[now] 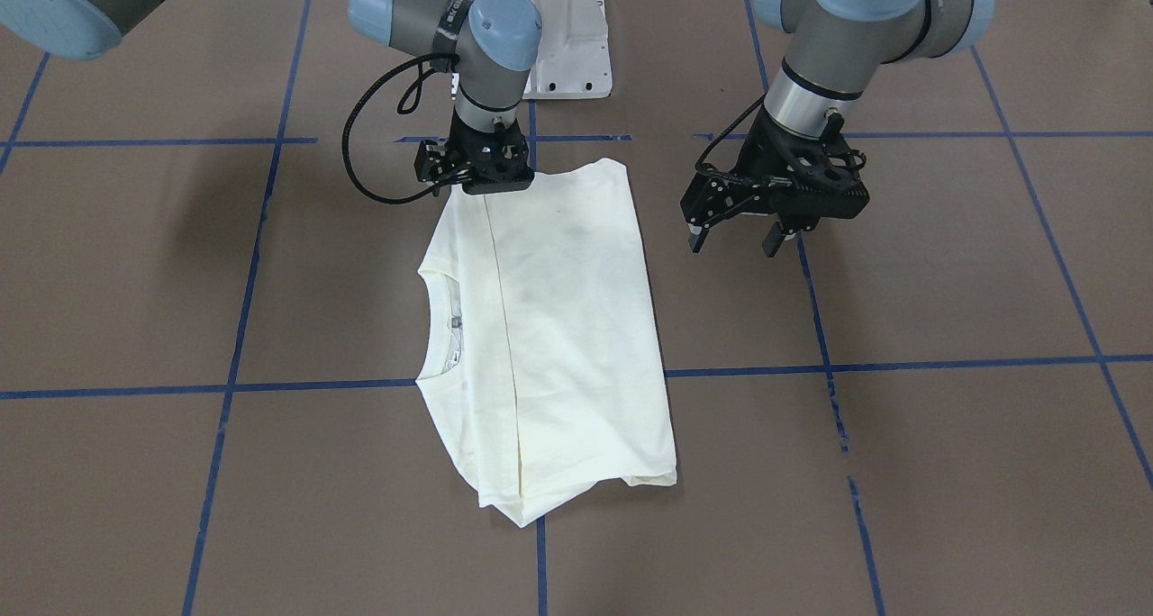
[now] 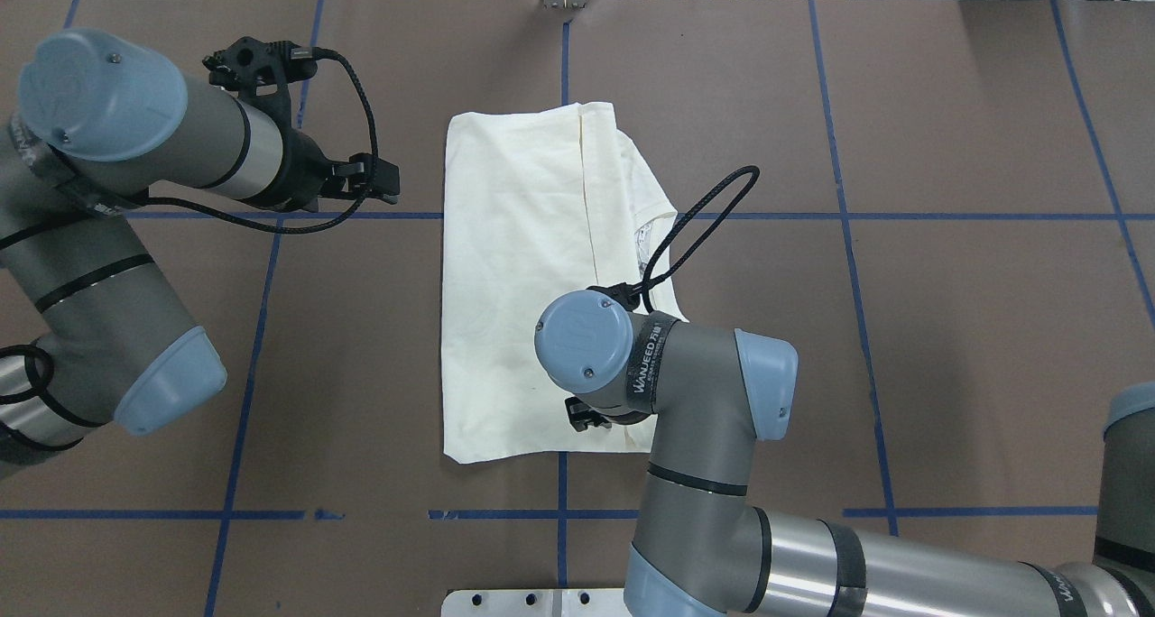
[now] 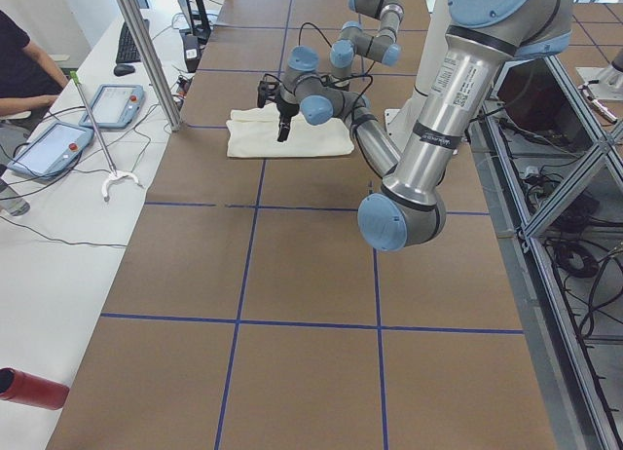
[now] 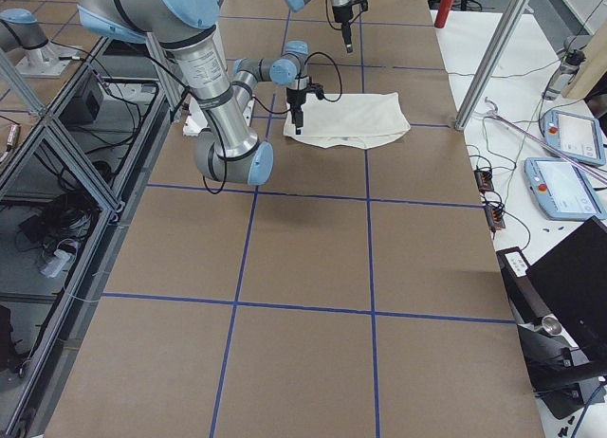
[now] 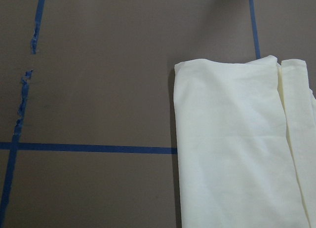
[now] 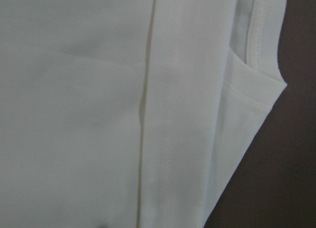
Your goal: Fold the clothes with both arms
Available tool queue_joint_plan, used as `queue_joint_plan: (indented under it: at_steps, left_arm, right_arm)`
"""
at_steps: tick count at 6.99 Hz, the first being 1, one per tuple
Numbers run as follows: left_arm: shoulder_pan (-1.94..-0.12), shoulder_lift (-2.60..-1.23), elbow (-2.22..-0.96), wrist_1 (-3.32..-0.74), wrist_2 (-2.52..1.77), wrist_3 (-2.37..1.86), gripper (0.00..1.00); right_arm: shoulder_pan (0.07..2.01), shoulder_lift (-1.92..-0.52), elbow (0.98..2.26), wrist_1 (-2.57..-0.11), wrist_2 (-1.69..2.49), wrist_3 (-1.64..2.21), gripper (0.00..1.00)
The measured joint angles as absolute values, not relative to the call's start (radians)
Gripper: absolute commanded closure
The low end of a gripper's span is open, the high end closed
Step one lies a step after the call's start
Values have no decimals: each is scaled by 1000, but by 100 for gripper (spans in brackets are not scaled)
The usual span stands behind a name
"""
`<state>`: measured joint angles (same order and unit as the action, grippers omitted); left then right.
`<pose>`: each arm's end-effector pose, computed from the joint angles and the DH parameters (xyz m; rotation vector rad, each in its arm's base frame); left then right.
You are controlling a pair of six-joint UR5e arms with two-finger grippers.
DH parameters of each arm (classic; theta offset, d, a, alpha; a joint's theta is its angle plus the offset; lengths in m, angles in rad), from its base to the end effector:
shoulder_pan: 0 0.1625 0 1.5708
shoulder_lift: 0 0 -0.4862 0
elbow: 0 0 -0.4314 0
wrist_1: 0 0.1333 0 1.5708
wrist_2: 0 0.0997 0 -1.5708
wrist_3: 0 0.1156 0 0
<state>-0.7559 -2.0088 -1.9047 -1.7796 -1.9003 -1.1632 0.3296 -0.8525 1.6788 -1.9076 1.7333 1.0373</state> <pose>0.4157 -0.5237 0.2799 0.2810 0.9779 -0.1562 -0.6762 -0.3524 0.2651 0.0598 -0.5115 -0.2392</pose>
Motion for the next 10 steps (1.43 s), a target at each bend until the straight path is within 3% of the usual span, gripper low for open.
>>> queue_joint_plan:
  at_steps: [10]
  left_arm:
    - [-742,-2014,-1897,-1787,-1901,-1170,0]
  right_arm:
    - [380,-864,1659,-1971,1728,1008,0]
